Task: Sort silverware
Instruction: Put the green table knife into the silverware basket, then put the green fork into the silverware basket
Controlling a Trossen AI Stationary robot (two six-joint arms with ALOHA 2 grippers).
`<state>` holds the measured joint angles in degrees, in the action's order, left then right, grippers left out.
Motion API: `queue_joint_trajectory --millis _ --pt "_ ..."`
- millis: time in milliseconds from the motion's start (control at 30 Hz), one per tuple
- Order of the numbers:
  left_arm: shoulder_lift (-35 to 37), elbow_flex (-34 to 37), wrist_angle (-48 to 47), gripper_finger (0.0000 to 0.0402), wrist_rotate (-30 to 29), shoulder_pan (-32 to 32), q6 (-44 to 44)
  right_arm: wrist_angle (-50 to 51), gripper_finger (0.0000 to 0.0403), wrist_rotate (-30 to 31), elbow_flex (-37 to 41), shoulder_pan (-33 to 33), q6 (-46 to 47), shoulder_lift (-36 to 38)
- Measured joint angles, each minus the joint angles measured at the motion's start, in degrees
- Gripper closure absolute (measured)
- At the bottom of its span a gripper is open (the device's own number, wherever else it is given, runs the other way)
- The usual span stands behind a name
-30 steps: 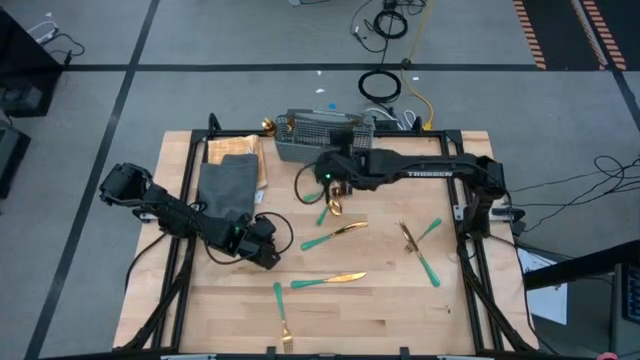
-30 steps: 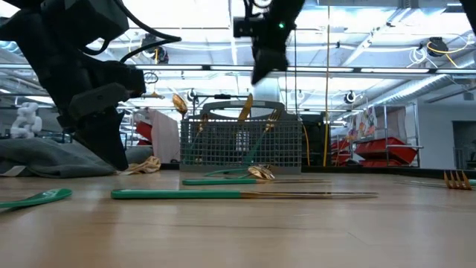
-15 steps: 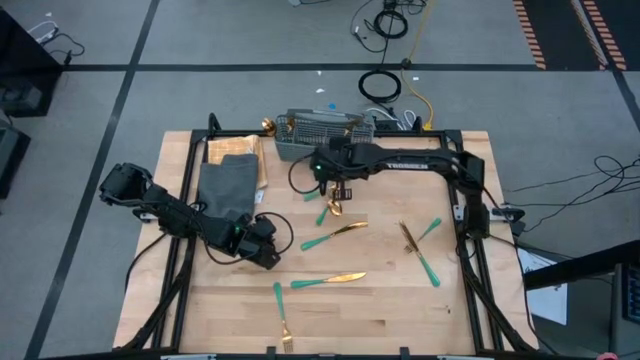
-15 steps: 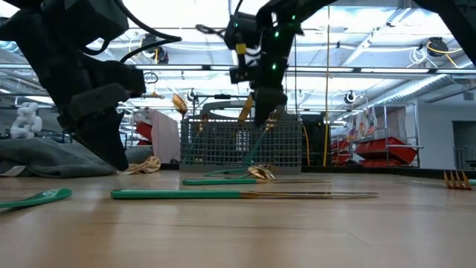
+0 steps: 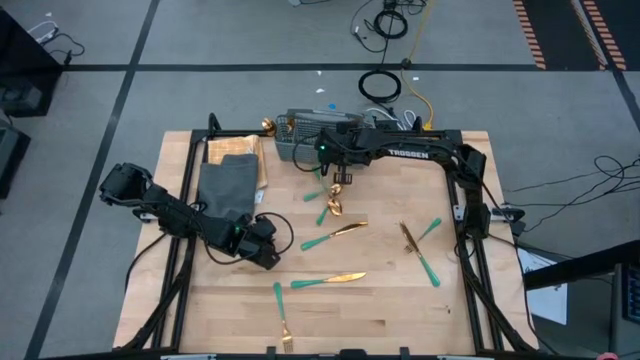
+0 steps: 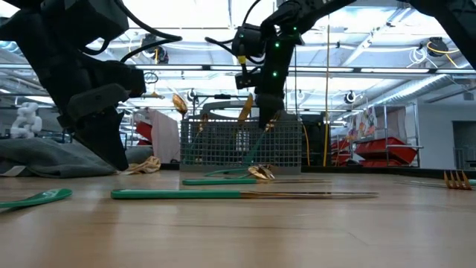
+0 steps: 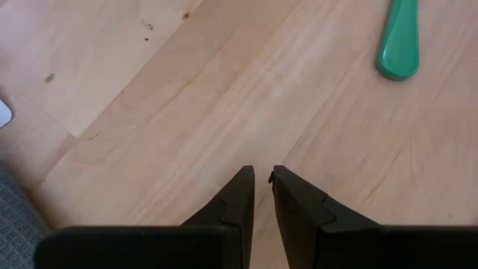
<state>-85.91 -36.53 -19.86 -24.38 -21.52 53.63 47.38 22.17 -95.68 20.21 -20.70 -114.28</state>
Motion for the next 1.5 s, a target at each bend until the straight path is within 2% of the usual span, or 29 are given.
queue_joint_trajectory --millis 800,900,1100,1167,1300,1500 --pt "0.0 0.0 0.0 0.0343 -0.1 0.0 0.0 -2.5 0.0403 3.3 0.0 1.2 -2.0 0.0" --pt "0.0 0.0 0.0 0.0343 -0.1 0.0 0.0 -0.6 0.0403 -0.4 0.0 0.4 -1.3 0.2" --pt "0.0 0.0 0.2 0.0343 -0.1 0.0 0.0 6.4 0.0398 -14.4 0.0 -4.3 1.3 3.4" --pt "0.0 0.0 0.2 0.0343 -0.1 0.0 0.0 9.2 0.0388 -16.3 0.0 -6.1 2.1 4.2" --pt "0.0 0.0 0.6 0.0343 -0.1 0.0 0.0 12.7 0.0344 -16.3 0.1 -9.9 2.9 4.0" --pt "0.0 0.0 1.9 0.0343 -0.1 0.0 -0.4 6.8 0.0269 -16.3 2.5 -12.4 1.7 3.5"
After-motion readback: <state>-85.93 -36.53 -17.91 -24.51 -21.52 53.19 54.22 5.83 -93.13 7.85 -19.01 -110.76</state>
